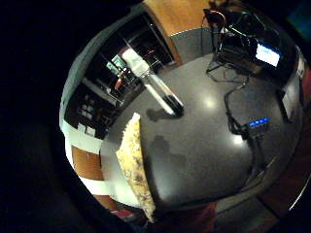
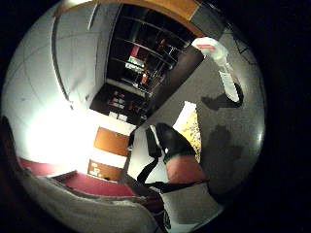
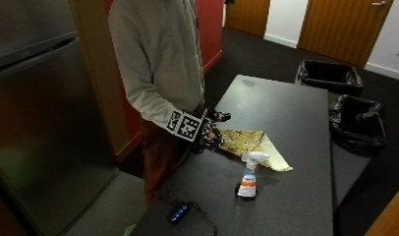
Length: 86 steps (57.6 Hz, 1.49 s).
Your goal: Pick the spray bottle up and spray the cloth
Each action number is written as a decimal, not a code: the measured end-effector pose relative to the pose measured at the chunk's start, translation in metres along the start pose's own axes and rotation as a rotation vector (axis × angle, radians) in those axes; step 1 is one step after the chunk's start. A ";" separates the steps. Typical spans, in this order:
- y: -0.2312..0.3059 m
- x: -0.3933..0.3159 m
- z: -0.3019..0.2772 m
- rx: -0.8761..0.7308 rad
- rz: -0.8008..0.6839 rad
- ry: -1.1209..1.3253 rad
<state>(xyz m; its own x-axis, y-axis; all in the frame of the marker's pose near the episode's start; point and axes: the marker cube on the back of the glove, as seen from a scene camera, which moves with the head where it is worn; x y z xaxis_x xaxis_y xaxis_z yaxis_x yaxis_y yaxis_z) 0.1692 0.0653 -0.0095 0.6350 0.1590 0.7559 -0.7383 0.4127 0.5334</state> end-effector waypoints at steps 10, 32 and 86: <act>-0.008 0.017 0.014 0.046 0.079 -0.067; -0.030 0.037 0.047 0.084 0.196 -0.156; -0.059 0.063 0.093 0.052 0.291 -0.211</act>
<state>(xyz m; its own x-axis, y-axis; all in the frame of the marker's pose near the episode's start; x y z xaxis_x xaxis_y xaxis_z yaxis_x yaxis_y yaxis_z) 0.2315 -0.0322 0.0419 0.3395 0.0719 0.9379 -0.8953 0.3304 0.2987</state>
